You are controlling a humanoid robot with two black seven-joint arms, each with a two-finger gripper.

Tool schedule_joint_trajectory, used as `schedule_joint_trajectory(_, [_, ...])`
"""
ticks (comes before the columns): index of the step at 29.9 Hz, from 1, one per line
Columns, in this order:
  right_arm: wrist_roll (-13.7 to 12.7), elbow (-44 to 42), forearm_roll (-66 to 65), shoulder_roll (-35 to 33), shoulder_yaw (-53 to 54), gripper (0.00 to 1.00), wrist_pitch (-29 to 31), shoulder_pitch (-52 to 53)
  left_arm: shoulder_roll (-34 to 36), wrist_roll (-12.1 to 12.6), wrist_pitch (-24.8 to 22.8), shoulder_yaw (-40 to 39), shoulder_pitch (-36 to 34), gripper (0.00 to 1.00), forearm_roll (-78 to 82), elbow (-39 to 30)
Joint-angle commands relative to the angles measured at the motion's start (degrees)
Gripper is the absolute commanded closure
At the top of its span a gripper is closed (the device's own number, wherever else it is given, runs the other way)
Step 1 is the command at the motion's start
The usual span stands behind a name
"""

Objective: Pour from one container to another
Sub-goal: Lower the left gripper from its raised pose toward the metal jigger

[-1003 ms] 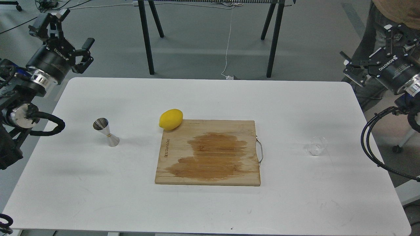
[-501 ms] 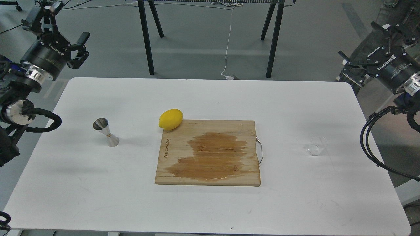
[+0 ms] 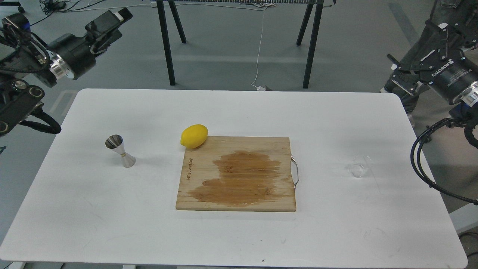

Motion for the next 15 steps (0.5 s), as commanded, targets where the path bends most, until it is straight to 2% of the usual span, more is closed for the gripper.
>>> schedule_joint_trajectory(1, [0.0, 0.0, 0.0, 0.0, -0.1, 0.01, 0.0, 0.0, 3.7, 0.0, 16.7, 0.4, 6.3, 0.00, 6.2, -5.7])
schedule_joint_trajectory(4, [0.0, -0.2, 0.0, 0.0, -0.2, 0.01, 0.0, -0.1, 8.4, 0.0, 29.5, 0.5, 12.8, 0.00, 8.0, -11.2])
schedule_joint_trajectory(8, [0.0, -0.3, 0.0, 0.0, -0.3, 0.01, 0.0, -0.1, 12.9, 0.0, 29.6, 0.4, 23.3, 0.00, 9.6, -16.6])
schedule_joint_trajectory(15, [0.0, -0.6, 0.0, 0.0, -0.3, 0.01, 0.0, -0.1, 13.0, 0.0, 29.6, 0.0, 35.1, 0.00, 15.8, -15.5])
